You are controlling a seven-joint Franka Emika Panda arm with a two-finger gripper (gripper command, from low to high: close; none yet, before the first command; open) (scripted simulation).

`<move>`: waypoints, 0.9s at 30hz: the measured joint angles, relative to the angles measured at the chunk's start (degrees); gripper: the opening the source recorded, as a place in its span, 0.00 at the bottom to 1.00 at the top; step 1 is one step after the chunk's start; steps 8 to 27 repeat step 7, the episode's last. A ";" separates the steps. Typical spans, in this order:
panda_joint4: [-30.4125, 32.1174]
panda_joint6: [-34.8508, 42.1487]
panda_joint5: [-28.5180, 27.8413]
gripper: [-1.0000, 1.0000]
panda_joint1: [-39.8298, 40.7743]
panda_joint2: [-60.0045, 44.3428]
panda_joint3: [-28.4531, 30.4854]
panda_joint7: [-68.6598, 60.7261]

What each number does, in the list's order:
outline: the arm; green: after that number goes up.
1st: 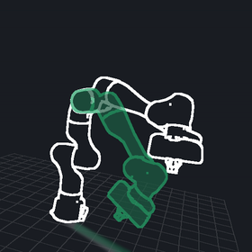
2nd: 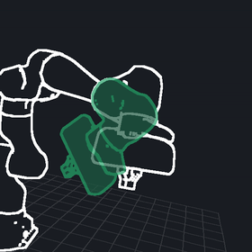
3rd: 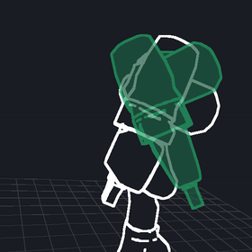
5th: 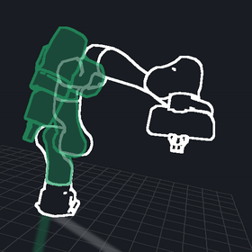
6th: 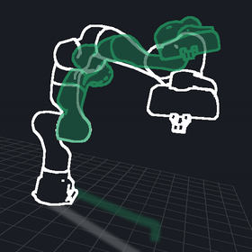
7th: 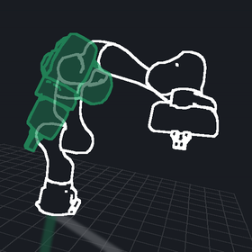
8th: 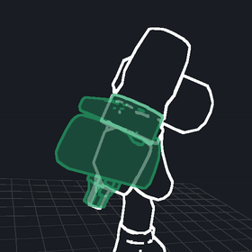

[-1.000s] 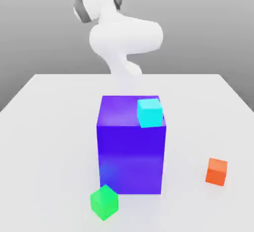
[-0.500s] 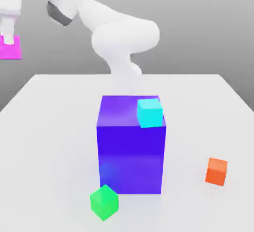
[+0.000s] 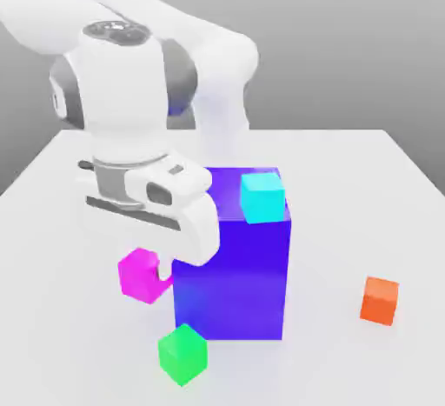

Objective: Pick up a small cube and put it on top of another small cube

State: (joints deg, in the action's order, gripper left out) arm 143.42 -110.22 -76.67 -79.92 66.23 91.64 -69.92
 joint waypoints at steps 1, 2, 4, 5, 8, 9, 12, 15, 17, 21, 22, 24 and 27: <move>-0.20 -0.82 -1.82 0.00 -1.45 0.28 2.26 0.54; -0.43 -1.67 -3.74 0.00 -2.65 0.71 4.51 1.11; -0.90 -3.24 -7.38 1.00 -4.56 1.70 8.61 2.17; -0.90 -3.23 -7.38 1.00 -4.56 1.70 8.61 2.17; -0.90 -3.23 -7.38 1.00 -4.56 1.70 8.61 2.17; -0.90 -3.23 -7.38 1.00 -4.56 1.70 8.61 2.17; -0.90 -3.23 -7.38 1.00 -4.56 1.70 8.61 2.17; -0.90 -3.23 -7.38 1.00 -4.56 1.70 8.61 2.17; -0.90 -3.23 -7.38 1.00 -4.56 1.70 8.61 2.17; -0.90 -3.23 -7.38 1.00 -4.56 1.70 8.61 2.17; -0.90 -3.23 -7.38 1.00 -4.56 1.70 8.61 2.17; -0.90 -3.23 -7.38 1.00 -4.56 1.70 8.61 2.17; -0.90 -3.23 -7.38 1.00 -4.56 1.70 8.61 2.17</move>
